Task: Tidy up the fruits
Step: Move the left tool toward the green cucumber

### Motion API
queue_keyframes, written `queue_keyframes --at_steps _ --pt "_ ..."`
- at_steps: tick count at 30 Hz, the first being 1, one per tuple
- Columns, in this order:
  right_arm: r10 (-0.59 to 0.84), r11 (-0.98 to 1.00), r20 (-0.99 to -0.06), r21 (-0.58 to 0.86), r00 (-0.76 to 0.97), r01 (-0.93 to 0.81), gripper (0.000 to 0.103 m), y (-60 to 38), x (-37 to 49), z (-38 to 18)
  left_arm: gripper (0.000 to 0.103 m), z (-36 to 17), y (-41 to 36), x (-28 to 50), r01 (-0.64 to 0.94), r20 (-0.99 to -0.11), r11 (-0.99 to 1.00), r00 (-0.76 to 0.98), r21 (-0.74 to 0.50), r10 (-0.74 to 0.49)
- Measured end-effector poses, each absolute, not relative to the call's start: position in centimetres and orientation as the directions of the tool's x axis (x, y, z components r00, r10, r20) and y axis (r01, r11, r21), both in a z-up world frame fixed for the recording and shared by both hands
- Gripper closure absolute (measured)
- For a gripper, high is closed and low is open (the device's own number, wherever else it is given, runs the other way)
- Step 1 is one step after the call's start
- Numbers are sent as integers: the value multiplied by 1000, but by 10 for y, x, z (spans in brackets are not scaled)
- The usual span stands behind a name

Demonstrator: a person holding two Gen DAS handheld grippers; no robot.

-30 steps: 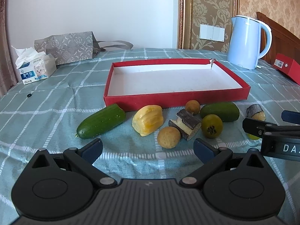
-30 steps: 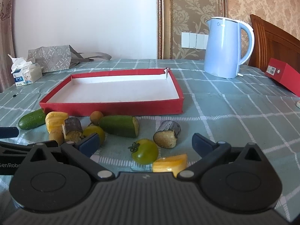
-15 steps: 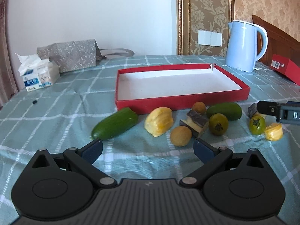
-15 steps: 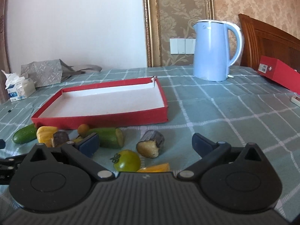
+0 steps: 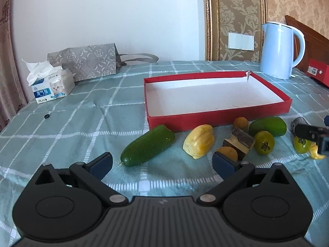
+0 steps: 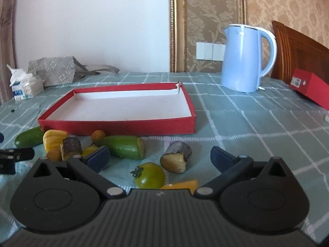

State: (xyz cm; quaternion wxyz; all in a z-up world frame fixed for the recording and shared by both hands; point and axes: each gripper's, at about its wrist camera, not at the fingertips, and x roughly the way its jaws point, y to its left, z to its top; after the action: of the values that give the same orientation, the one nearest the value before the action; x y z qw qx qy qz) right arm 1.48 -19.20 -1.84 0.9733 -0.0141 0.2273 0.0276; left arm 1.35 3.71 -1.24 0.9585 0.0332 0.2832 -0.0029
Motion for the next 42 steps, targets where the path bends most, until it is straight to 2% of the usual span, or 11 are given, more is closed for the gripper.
queue_keyframes --at_steps 31,42 --pt "43 995 -437 -62 899 -77 0 -172 24 -18 0 -22 59 45 108 -557 985 830 133 -16" --pt "41 994 -430 -70 902 -79 0 -169 26 -18 0 -24 70 59 120 -582 990 812 80 -51"
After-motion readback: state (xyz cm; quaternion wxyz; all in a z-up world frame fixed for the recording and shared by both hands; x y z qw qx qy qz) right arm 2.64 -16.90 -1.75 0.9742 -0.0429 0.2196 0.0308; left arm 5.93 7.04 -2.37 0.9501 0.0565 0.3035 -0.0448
